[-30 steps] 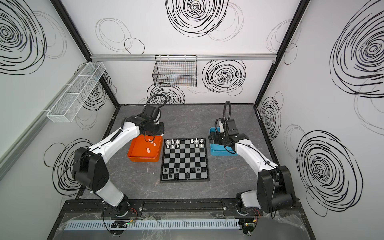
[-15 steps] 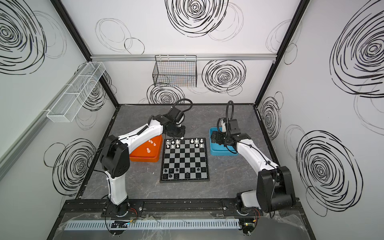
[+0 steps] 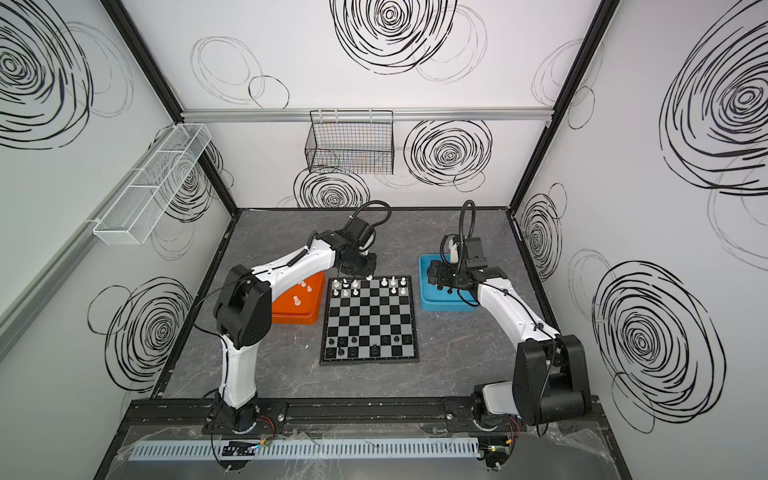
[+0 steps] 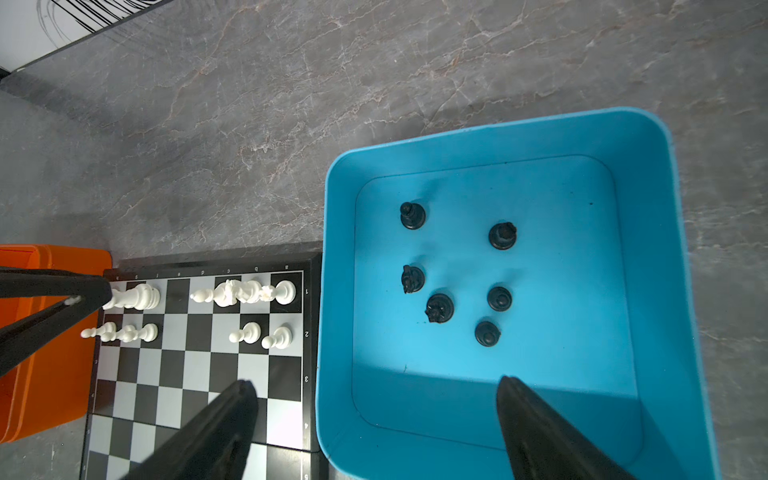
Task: Set up the chess pieces on the board
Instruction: 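Lower the white piece with the left gripper onto a square beside the white back row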
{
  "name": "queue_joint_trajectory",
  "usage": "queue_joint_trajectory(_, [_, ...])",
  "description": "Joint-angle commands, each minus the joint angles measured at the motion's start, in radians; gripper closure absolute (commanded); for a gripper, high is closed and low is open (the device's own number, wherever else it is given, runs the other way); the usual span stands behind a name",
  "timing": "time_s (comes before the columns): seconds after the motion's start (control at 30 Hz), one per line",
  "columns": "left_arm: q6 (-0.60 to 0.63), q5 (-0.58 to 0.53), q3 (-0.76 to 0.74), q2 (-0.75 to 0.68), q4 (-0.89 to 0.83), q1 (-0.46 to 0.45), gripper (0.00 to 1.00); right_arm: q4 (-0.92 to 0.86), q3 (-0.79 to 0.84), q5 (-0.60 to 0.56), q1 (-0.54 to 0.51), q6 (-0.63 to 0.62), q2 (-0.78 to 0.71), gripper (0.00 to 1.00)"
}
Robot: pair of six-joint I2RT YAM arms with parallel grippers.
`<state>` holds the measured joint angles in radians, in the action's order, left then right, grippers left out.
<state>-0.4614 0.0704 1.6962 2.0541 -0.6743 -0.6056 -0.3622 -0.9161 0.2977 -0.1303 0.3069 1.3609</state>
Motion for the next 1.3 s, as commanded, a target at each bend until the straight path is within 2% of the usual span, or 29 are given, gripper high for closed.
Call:
queue_joint_trajectory(0.0, [-0.009, 0.005, 0.028, 0.026, 0.028, -0.011, 0.91, -0.020, -0.006, 0.007, 0.008, -0.017, -0.020, 0.06])
queue_joint_trajectory(1.27, [-0.003, -0.008, -0.014, 0.076, 0.076, -0.034, 0.90, 0.001, 0.011, 0.025, 0.019, -0.016, -0.005, 0.06])
